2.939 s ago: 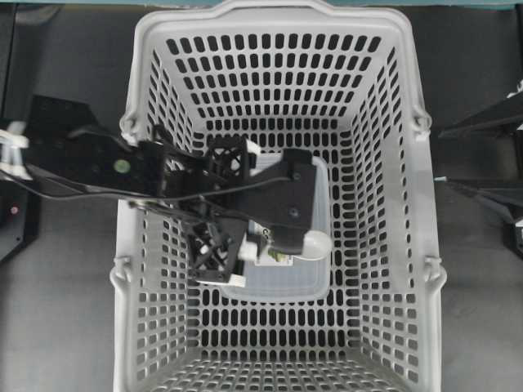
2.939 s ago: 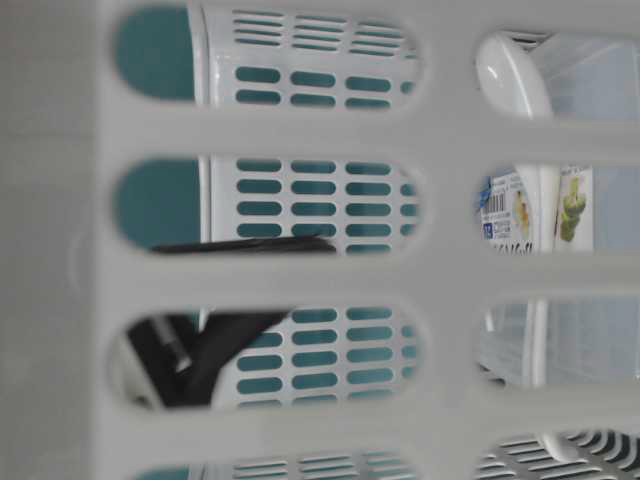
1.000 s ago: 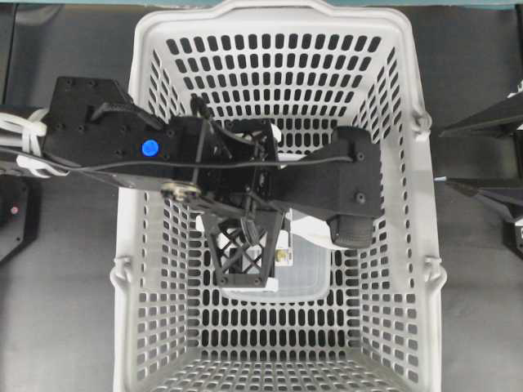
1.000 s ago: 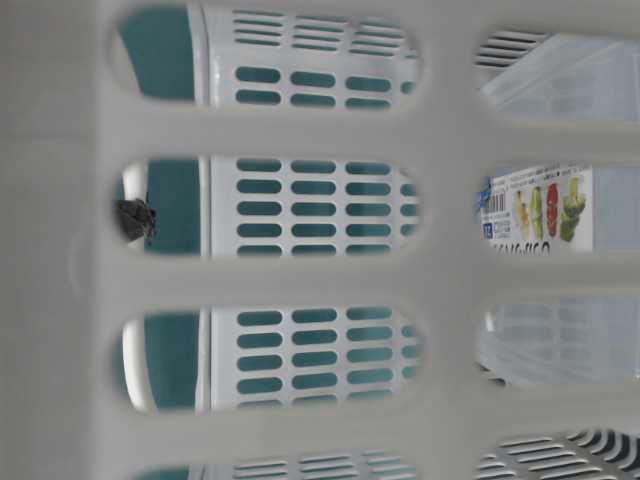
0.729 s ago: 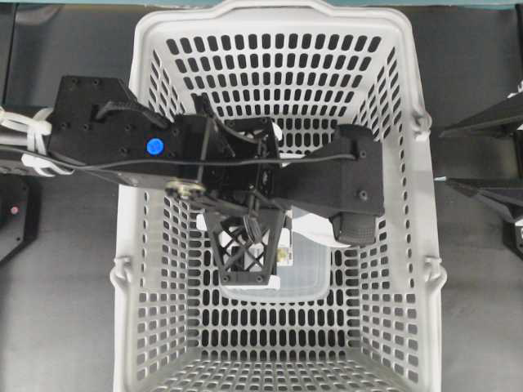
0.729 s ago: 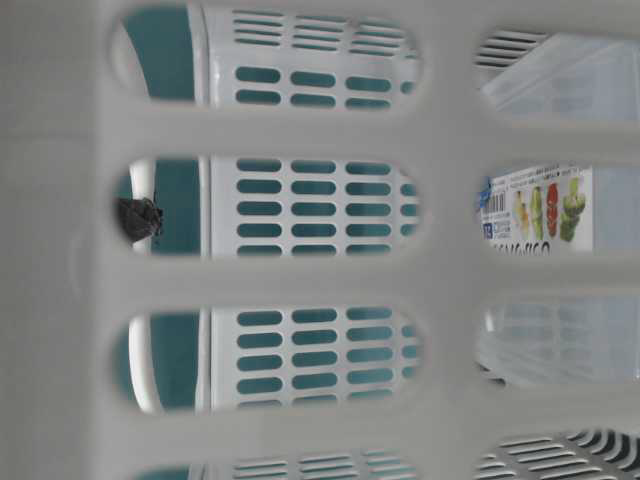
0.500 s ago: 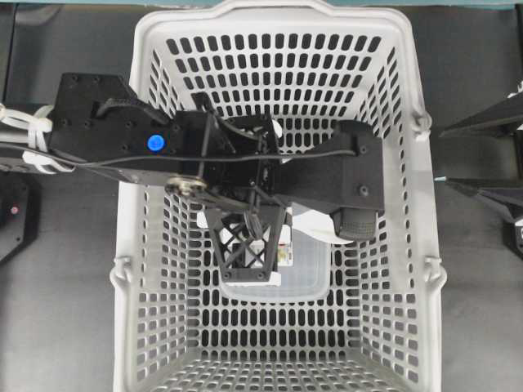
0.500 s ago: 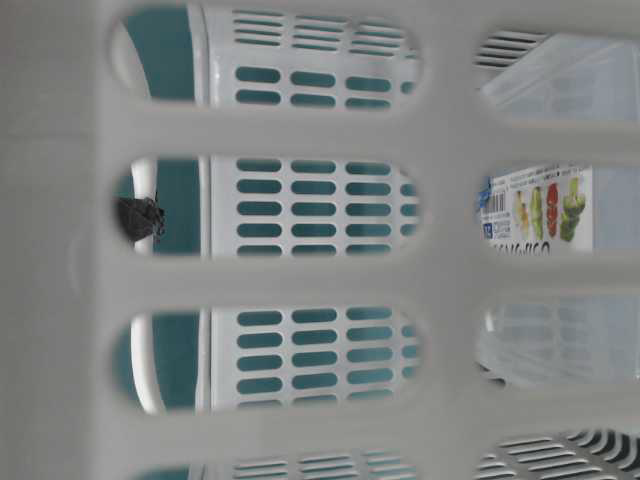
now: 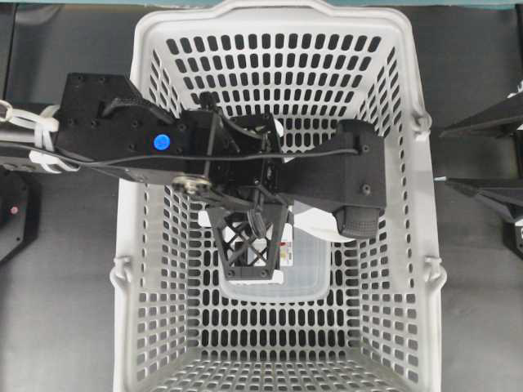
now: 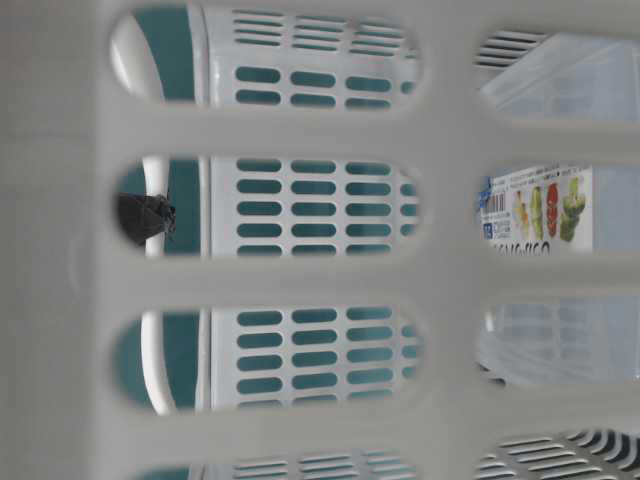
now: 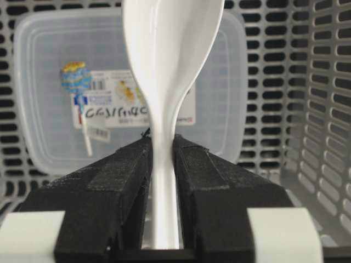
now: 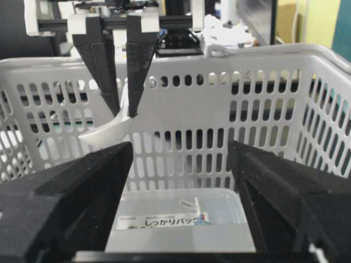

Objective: Pick up the chinese spoon from the shopping basket with the left arm.
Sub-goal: 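Lift the held spoon upward out of the container with the left gripper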

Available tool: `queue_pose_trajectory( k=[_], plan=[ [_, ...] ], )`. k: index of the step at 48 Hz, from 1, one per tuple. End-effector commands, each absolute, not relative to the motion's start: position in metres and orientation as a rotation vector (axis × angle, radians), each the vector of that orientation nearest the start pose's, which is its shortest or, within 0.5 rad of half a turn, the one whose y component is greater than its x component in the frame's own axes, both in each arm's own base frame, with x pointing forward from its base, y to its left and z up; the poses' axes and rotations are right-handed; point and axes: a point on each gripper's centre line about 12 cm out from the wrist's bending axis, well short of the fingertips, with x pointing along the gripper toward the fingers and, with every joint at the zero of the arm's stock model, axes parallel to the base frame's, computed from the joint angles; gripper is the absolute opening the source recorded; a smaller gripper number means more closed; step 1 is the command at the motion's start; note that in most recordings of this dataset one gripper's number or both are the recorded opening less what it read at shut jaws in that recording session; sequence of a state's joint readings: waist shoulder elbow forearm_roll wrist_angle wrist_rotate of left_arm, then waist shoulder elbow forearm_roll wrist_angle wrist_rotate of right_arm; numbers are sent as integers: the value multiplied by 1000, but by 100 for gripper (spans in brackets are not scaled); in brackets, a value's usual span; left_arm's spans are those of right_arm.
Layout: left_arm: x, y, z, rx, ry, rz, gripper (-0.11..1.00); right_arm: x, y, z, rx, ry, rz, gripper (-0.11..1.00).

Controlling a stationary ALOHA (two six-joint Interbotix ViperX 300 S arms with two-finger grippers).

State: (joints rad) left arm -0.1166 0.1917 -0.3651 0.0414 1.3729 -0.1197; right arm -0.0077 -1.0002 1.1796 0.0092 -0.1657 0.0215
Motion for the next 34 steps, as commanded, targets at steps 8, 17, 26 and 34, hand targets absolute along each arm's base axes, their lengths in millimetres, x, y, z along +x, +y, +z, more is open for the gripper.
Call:
queue_pose_trajectory(
  k=[8,17,26,34],
  plan=[
    [451,-48,363,-1,1163,-3,12,194,-2,286,32,9,-11,68],
    [451,-48,363,-1,1163,-3,12,194,-2,286,34,9,-11,68],
    [452,-47,362,0,1166,-2,12,194,-2,286,32,9,-11,68],
    [452,-46,362,1,1166,-2,12,194,-2,286,35,9,-11,68]
  ],
)
